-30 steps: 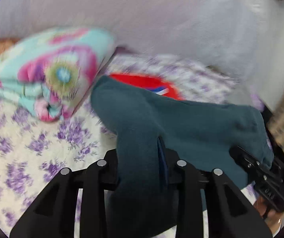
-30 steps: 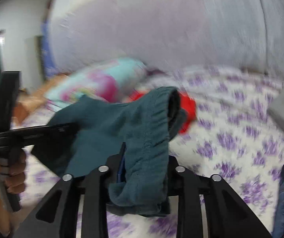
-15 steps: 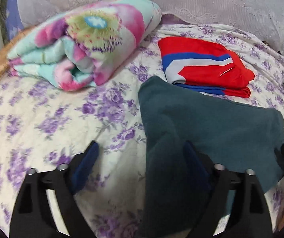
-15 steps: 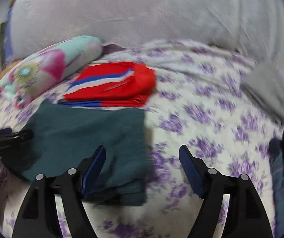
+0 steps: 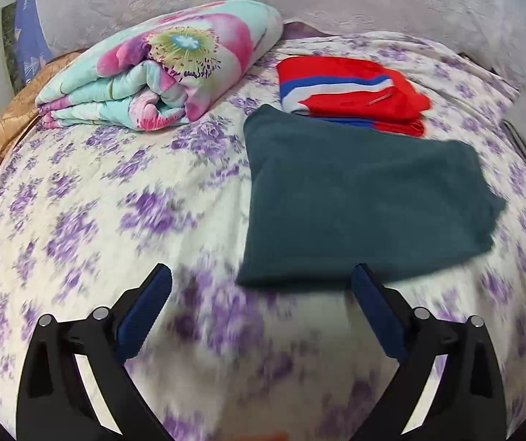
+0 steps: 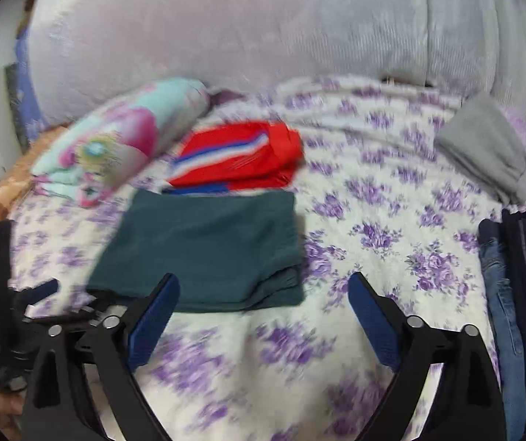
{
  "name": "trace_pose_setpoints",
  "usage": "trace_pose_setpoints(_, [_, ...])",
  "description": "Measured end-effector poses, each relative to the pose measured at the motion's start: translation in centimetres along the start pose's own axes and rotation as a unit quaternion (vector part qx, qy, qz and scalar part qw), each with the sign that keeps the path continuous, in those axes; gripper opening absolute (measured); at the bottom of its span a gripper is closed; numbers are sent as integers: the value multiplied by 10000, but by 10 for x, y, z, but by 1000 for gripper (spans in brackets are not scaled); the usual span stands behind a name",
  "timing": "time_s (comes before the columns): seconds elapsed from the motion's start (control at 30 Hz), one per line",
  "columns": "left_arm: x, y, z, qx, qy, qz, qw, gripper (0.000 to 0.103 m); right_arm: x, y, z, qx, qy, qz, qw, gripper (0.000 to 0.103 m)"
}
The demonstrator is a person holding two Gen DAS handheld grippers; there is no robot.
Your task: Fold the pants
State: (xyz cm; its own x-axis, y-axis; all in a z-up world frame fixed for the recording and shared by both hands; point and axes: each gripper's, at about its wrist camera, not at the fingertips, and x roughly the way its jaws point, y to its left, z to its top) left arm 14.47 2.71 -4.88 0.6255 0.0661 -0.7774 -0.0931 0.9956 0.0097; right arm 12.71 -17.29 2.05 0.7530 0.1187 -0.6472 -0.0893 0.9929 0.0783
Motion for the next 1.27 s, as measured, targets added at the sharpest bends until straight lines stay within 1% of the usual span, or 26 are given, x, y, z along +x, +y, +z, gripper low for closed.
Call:
trace_pose_setpoints(0.03, [-5, -1, -3, 24, -54, -33, 10000, 98, -9, 5, -6, 0, -146, -177, 9997, 99])
trace_pose_setpoints(0.1, [-14, -2, -11, 103, -196, -54, 9997, 98, -17, 16, -23, -290, -388, -528, 9974, 99])
trace_pose_setpoints(0.13, [-16, -2, -14, 115, -257, -19, 9996, 98, -18, 22, -37, -461, -508, -625, 9957, 99])
trace_pose_setpoints(0.2, [-20, -1, -15, -8, -365, 123, 9993, 98, -13, 18, -51, -419, -612, -681, 9949, 99])
trace_pose_setpoints(0.23, [-21, -1, -14, -50, -350, 101, 9993, 98, -8, 15, -58, -255, -614, -604, 9960, 99])
trace_pose_setpoints(0.27, [-23, 0, -14, -109, -309, -67, 9994, 98, -4, 12, -60, -156, -546, -470, 9973, 99])
trace_pose_setpoints(0.33, [-25, 1, -14, -160, -289, -212, 9992, 98, 4, 9, -60, -103, -357, -96, 9993, 99])
trace_pose_setpoints(0.37, [-26, 2, -14, -187, -280, -196, 9992, 98, 6, 7, -60, -85, -341, 62, 9994, 99])
trace_pose_setpoints(0.5, [-22, 1, -17, -243, -192, -172, 9994, 98, 11, 3, -64, 48, -319, 309, 9990, 99])
trace_pose_setpoints(0.57, [-18, 1, -18, -239, -131, -201, 9994, 98, 10, 4, -65, 90, -344, 316, 9989, 99])
trace_pose_setpoints(0.67, [-16, 1, -18, -187, -148, -101, 9997, 98, 5, 3, -65, 121, -434, 300, 9985, 99])
trace_pose_setpoints(0.83, [-18, 1, -17, -162, -117, -212, 9996, 98, 4, 8, -66, -3, -468, 269, 9985, 99])
trace_pose_setpoints(1.0, [-23, -2, -19, -85, -219, -144, 9996, 98, 2, 10, -66, -18, -500, 239, 9985, 99])
trace_pose_setpoints(1.27, [-22, -4, -19, -76, -141, -110, 9998, 98, 1, 11, -66, -55, -510, 202, 9985, 99])
